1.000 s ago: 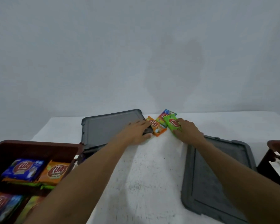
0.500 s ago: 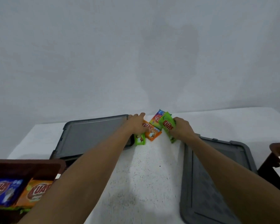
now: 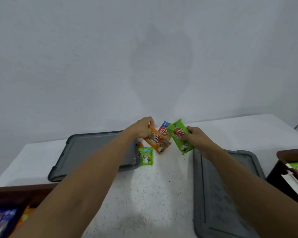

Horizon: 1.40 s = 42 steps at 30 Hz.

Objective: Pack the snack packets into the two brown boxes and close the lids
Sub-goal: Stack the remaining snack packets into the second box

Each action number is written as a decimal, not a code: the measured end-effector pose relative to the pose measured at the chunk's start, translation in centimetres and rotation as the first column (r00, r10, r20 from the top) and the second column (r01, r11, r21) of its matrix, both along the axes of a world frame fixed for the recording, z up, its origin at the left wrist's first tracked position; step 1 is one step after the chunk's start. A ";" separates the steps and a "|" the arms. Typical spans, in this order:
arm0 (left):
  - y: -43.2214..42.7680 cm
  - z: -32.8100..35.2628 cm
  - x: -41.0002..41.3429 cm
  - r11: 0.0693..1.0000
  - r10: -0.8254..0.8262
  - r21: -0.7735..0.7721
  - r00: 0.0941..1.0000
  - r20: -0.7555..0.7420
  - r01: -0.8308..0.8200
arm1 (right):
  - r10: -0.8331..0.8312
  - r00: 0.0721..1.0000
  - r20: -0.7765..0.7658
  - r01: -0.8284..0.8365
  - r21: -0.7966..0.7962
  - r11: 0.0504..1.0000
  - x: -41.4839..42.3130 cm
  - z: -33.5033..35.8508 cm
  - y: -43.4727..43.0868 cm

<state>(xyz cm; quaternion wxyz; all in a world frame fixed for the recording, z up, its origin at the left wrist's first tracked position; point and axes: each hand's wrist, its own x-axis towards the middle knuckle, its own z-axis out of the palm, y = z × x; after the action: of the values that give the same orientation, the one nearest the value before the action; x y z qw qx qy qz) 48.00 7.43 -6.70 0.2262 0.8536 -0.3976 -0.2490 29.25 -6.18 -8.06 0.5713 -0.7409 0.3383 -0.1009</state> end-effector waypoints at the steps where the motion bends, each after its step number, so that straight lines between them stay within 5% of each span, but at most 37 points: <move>1: 0.2 0.6 -0.4 0.999 -0.026 -0.020 1.000 -0.015 0.025 | -0.005 1.000 0.011 0.005 0.009 1.000 -0.3 0.4 0.1; 4: 1.7 2.6 -1.7 0.993 -0.067 -0.102 0.996 -0.057 0.061 | 0.007 0.998 0.060 -0.009 0.034 0.999 -1.2 1.7 0.6; 10: 11.0 8.4 -3.1 0.926 0.120 -0.331 0.973 -0.197 -0.181 | 0.151 0.980 0.130 -0.153 0.005 0.988 -1.0 5.0 4.4; 16: 26.0 12.0 -2.9 0.869 0.226 -0.375 0.933 -0.279 -0.323 | 0.353 0.925 0.142 -0.352 -0.031 0.936 1.9 8.1 14.1; 21: 38.1 11.2 -1.6 0.893 0.286 -0.266 0.914 -0.287 -0.362 | 0.549 0.833 0.069 -0.543 -0.097 0.834 4.0 10.1 24.0; 28: 49.7 7.4 0.8 0.994 0.106 0.055 0.901 -0.420 -0.092 | 0.744 0.647 -0.168 -0.762 -0.151 0.629 6.7 10.2 36.9; 34: 48.9 5.5 0.2 0.943 -0.160 0.213 0.908 -0.388 0.257 | 0.703 0.423 -0.572 -0.903 -0.205 0.376 6.6 7.4 42.5; 42: 49.2 3.1 -0.8 0.879 -0.301 0.317 0.930 -0.208 0.356 | 0.598 0.362 -0.715 -0.926 -0.200 0.321 5.5 5.1 44.4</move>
<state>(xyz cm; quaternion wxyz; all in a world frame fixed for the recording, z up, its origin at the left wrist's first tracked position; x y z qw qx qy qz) 47.15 56.62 -3.63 0.0549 0.7784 -0.4678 -0.4150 34.72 38.19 -3.00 0.1718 -0.9374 0.0143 0.3026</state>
